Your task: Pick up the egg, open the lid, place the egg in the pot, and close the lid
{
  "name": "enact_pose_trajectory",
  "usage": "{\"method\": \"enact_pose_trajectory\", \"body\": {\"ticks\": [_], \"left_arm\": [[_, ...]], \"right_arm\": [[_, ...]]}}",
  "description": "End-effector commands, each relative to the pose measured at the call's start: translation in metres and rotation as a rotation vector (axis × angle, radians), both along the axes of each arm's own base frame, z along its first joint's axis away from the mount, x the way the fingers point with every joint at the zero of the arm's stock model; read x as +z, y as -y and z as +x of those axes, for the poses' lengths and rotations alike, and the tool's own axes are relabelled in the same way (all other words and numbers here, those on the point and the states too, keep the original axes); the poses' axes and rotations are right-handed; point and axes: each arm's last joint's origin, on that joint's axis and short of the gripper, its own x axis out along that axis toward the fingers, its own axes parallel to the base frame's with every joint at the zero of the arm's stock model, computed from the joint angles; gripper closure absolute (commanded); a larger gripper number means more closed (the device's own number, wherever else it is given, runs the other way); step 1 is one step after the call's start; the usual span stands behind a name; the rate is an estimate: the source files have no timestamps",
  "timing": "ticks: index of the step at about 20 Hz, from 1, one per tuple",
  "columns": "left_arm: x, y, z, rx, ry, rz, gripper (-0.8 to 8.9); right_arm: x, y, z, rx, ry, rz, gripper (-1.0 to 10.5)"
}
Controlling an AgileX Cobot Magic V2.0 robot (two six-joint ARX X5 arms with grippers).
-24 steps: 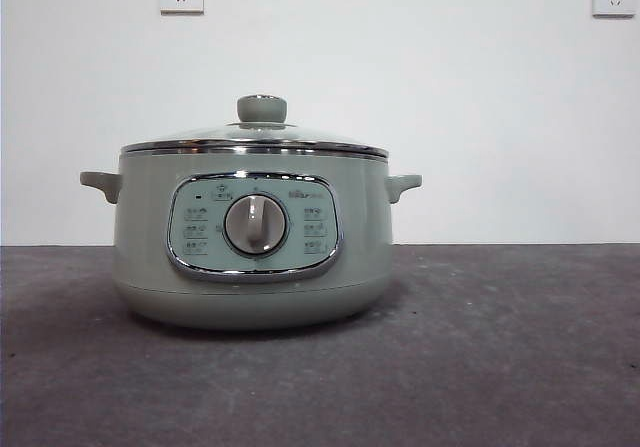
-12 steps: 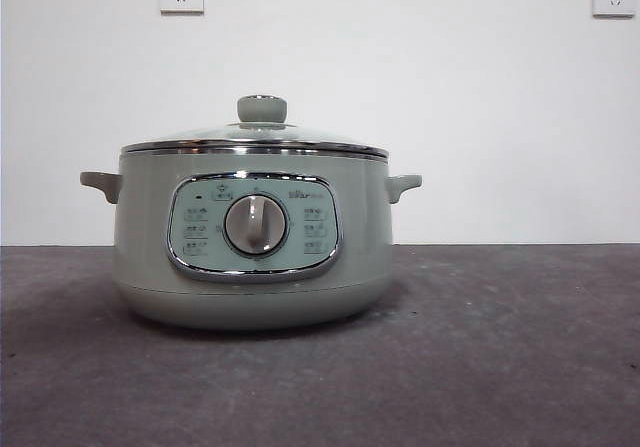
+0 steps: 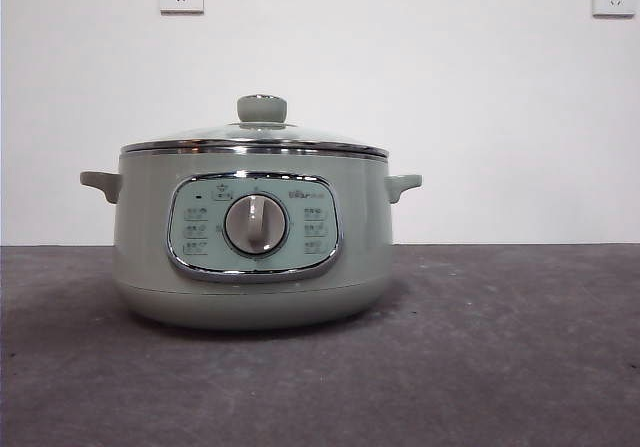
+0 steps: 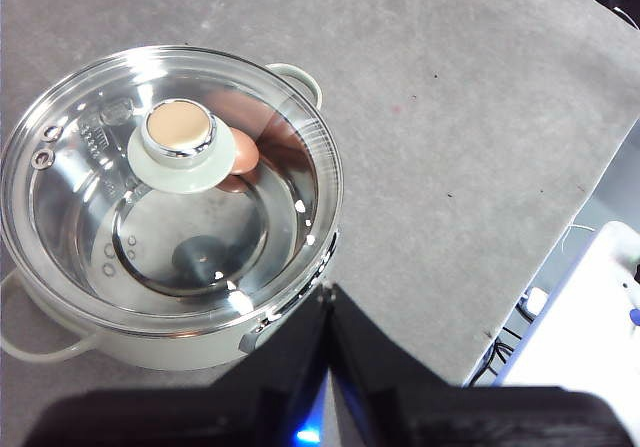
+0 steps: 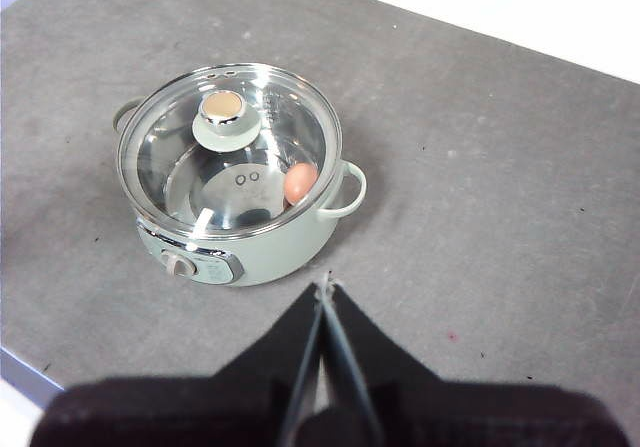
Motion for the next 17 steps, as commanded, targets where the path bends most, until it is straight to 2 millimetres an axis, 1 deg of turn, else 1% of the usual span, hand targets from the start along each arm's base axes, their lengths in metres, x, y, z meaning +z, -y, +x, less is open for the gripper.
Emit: {"method": "enact_pose_trajectory", "body": {"ticks": [1,5,9,13,17], "left_arm": [[-0.002,0.000,0.000,0.003,-0.014,-0.005,8.17],[-0.002,0.000,0.000,0.003,-0.012,-0.007,8.17],[0.002,0.001,0.003,0.006,0.042,-0.019,8.17],[0.003,0.001,0.004,0.010,0.054,-0.024,8.17],[0.008,-0.003,0.008,0.039,0.152,-0.011,8.17]], "right_arm": [[-0.003,0.000,0.000,-0.010,-0.026,-0.016,9.5],[-0.004,-0.003,0.003,-0.010,-0.033,-0.022,9.5],[-0.005,-0.005,0.006,-0.020,-0.036,-0.035,9.5],[-0.006,-0.007,0.009,-0.024,-0.041,-0.043,9.5],[-0.007,-0.011,0.014,-0.025,-0.052,-0.053,9.5]]}}
